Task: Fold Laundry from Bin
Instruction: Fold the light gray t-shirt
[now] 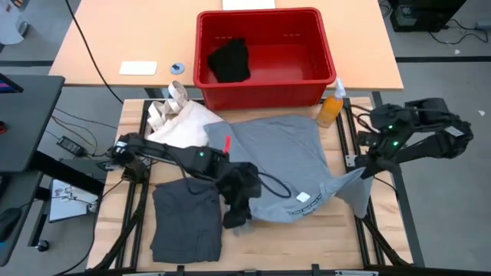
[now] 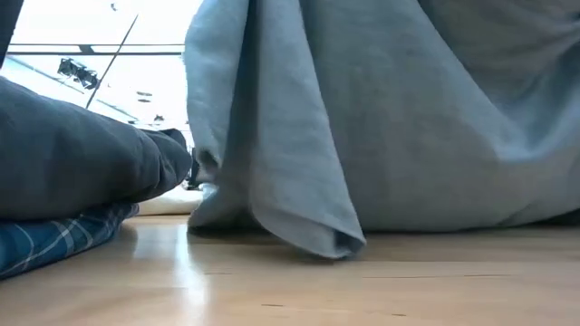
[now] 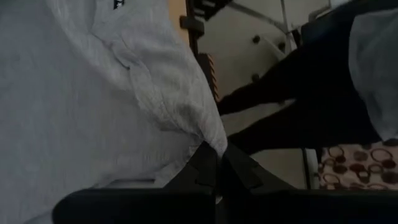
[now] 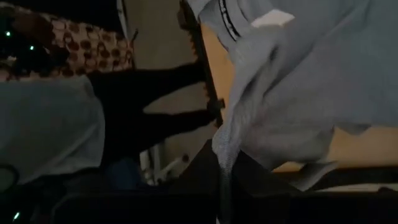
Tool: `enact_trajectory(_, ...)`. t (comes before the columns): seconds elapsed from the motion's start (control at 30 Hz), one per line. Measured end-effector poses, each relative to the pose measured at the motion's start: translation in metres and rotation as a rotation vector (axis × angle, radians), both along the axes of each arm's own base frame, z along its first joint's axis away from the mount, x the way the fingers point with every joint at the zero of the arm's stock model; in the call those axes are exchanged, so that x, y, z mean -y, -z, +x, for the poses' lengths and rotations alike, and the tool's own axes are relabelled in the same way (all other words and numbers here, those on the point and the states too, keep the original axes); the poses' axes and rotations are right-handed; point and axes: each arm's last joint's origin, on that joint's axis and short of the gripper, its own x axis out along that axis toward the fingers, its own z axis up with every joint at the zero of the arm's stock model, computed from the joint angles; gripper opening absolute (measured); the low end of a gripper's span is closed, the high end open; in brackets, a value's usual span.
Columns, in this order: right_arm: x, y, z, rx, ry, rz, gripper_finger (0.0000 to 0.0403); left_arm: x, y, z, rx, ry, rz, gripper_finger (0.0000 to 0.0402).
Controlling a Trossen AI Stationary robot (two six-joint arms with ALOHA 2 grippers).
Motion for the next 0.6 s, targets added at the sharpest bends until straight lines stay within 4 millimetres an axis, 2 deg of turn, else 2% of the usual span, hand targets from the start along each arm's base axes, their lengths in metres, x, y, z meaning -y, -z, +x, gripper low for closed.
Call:
enact_trajectory(0.13, -0.004, 0.010, 0.004, -0.047, -0.068, 0.039, 0.0044, 0.008, 0.006, 0.001, -0.018, 0.020, 0.003, 0.0009)
enact_trajectory(0.4, -0.016, 0.027, 0.008, -0.198, -0.195, 0.187, 0.0121, 0.016, -0.002, -0.001, 0.005, 0.037, -0.073, 0.0009)
enact_trajectory(0.6, -0.024, 0.031, 0.012, -0.246, -0.269, 0.176, 0.0146, 0.033, -0.005, -0.005, 0.038, 0.087, -0.090, 0.0009)
